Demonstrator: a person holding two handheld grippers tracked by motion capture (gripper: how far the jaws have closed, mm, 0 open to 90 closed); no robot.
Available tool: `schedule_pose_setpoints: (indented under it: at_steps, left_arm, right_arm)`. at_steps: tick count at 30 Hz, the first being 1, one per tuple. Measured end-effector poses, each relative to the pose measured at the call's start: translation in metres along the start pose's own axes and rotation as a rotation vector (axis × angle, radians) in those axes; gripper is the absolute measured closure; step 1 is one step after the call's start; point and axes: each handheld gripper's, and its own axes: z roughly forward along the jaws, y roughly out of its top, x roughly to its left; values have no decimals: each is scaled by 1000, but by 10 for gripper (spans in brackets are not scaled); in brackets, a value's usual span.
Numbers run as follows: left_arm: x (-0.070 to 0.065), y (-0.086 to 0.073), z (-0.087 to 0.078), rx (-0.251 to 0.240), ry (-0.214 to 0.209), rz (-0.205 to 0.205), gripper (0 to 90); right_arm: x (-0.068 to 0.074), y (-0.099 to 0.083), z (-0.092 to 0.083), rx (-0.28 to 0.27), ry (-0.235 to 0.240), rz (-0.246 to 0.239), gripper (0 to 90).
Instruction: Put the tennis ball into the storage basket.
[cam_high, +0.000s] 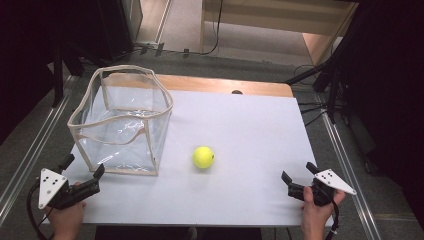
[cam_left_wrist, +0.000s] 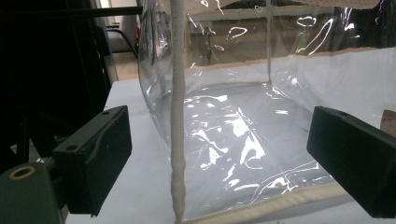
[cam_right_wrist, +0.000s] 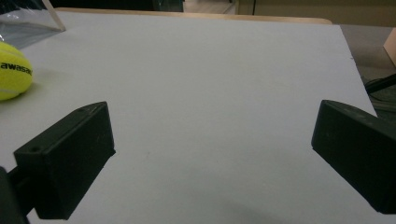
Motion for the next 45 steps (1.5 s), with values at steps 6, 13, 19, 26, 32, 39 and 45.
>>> schedule_pose_setpoints:
  at_steps: [6, 13, 19, 26, 32, 39, 45]
  left_arm:
    - [-1, 0, 0, -3, -3, 7, 69]
    - [-2, -1, 0, 0, -3, 13, 69]
    - [-4, -1, 0, -1, 1, 28, 69]
    - [-5, -1, -1, 1, 1, 32, 69]
    - [-5, -2, -2, 0, -4, 35, 69]
    - [-6, -2, -2, -2, -4, 36, 69]
    - [-6, -2, -2, 0, -3, 39, 69]
  right_arm:
    - [4, 7, 1, 22, 13, -24, 0]
    - [11, 22, 6, 51, 48, -58, 0]
    - [23, 34, 14, 93, 88, -112, 0]
    - [33, 47, 28, 137, 126, -147, 0]
    - [41, 57, 38, 176, 149, -174, 0]
    - [52, 69, 50, 213, 183, -209, 0]
    - [62, 81, 60, 232, 214, -231, 0]
